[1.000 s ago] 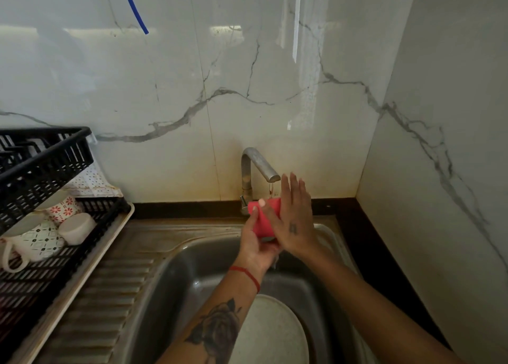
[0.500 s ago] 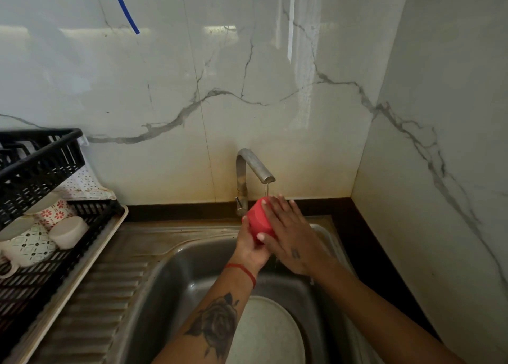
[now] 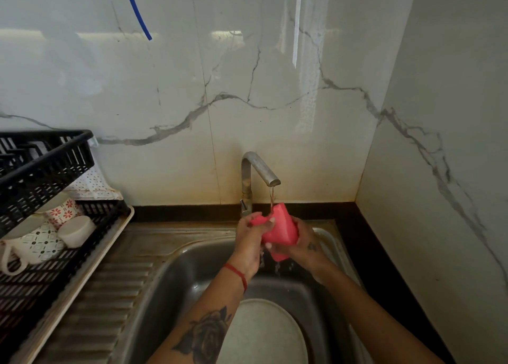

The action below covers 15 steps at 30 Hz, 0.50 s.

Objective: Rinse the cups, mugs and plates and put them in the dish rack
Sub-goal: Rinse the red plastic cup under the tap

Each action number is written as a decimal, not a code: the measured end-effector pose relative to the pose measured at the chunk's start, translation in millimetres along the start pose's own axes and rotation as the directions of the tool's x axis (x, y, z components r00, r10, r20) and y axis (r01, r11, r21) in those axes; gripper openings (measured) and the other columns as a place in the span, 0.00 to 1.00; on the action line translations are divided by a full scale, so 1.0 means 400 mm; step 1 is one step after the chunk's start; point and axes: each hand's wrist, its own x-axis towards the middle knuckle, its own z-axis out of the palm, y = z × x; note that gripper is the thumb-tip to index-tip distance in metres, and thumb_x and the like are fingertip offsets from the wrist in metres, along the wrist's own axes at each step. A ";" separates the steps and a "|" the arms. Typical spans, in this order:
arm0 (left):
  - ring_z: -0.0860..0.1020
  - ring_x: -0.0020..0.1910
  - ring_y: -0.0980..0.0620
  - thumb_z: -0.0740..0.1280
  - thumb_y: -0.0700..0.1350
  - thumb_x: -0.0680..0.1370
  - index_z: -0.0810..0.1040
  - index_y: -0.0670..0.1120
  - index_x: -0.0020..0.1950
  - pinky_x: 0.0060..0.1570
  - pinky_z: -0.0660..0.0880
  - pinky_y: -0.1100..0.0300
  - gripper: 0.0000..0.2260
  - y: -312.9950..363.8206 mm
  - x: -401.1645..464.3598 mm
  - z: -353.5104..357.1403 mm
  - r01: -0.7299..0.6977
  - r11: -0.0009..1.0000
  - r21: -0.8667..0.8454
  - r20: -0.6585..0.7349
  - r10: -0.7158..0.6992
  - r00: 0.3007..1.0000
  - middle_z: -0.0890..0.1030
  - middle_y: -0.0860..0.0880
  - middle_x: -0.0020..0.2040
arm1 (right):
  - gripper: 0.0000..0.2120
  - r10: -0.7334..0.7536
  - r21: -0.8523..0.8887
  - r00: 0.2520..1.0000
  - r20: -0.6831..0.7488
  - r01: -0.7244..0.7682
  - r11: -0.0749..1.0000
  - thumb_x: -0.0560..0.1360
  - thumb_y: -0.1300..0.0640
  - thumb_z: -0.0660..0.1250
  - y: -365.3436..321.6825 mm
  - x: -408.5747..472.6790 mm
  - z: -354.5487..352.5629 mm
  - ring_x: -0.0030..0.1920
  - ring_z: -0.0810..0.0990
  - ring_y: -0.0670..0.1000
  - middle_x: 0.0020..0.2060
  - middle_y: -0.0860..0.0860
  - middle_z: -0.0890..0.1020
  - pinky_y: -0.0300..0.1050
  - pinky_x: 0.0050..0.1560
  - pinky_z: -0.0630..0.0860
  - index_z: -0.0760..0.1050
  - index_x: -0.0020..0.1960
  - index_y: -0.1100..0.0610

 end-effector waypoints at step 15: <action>0.78 0.55 0.44 0.59 0.48 0.82 0.75 0.43 0.61 0.51 0.77 0.55 0.13 0.086 -0.054 -0.083 -0.212 0.969 0.129 0.077 0.203 0.976 0.79 0.41 0.56 | 0.49 -0.354 -0.310 0.935 -0.022 0.330 0.892 0.56 0.49 0.82 -0.060 0.020 0.036 0.64 0.71 0.49 0.65 0.49 0.72 0.48 0.62 0.74 0.63 0.72 0.52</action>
